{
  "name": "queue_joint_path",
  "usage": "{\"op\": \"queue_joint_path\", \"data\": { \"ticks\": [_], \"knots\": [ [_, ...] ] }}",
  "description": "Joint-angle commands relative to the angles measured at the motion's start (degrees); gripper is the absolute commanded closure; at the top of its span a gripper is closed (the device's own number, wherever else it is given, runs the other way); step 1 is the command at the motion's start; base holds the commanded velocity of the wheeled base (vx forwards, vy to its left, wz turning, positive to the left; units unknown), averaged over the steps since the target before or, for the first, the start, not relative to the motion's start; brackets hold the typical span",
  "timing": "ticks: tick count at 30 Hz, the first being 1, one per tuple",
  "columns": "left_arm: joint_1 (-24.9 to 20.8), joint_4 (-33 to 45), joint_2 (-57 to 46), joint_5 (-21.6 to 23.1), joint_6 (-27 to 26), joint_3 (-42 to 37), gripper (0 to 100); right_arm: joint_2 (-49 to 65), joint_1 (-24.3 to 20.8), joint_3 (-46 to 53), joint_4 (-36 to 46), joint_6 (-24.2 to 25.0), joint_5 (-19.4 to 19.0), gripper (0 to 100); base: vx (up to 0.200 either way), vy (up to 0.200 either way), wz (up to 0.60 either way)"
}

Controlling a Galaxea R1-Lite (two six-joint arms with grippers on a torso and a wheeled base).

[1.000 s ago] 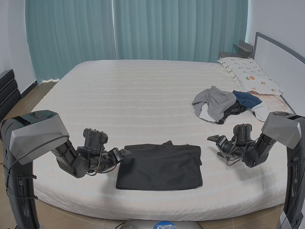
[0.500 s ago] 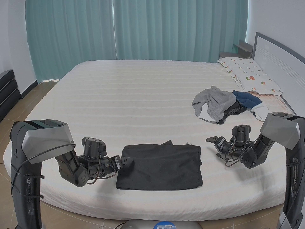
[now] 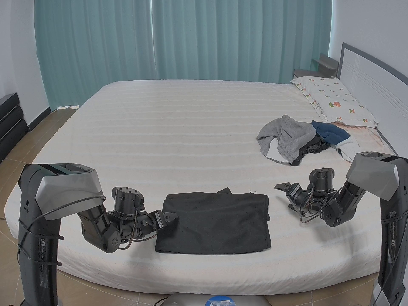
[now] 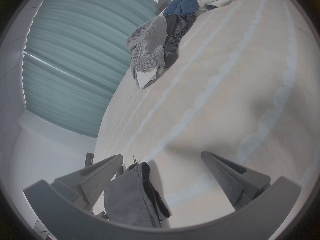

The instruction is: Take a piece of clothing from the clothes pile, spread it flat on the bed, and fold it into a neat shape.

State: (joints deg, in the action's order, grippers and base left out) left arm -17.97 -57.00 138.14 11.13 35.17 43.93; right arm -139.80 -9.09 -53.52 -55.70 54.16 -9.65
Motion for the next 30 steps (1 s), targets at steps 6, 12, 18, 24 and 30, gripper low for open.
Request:
{"op": "queue_joint_path", "data": {
  "ticks": [6,12,18,24,30],
  "knots": [
    [0.0,0.0,-0.3,-0.1,4.2,-0.2,100,-0.1,0.0,0.1,0.0,0.0,0.0,0,0.0,0.0,0.0],
    [0.0,0.0,-0.8,-1.0,5.2,-1.5,100,0.0,0.0,0.1,0.0,0.0,0.0,0,0.0,0.0,0.0],
    [0.0,-0.1,-1.7,-1.8,5.3,-3.2,100,-0.1,0.0,0.0,0.0,-0.1,0.0,0,0.0,0.0,0.0],
    [0.0,0.0,-1.8,-3.8,5.3,-3.2,100,0.0,0.0,0.1,0.0,-0.1,0.0,0,0.0,0.0,0.0],
    [0.0,-0.1,-2.8,-5.1,5.5,-3.4,100,0.0,0.0,0.1,0.1,-0.1,0.0,0,0.0,0.0,0.0]
  ]
}}
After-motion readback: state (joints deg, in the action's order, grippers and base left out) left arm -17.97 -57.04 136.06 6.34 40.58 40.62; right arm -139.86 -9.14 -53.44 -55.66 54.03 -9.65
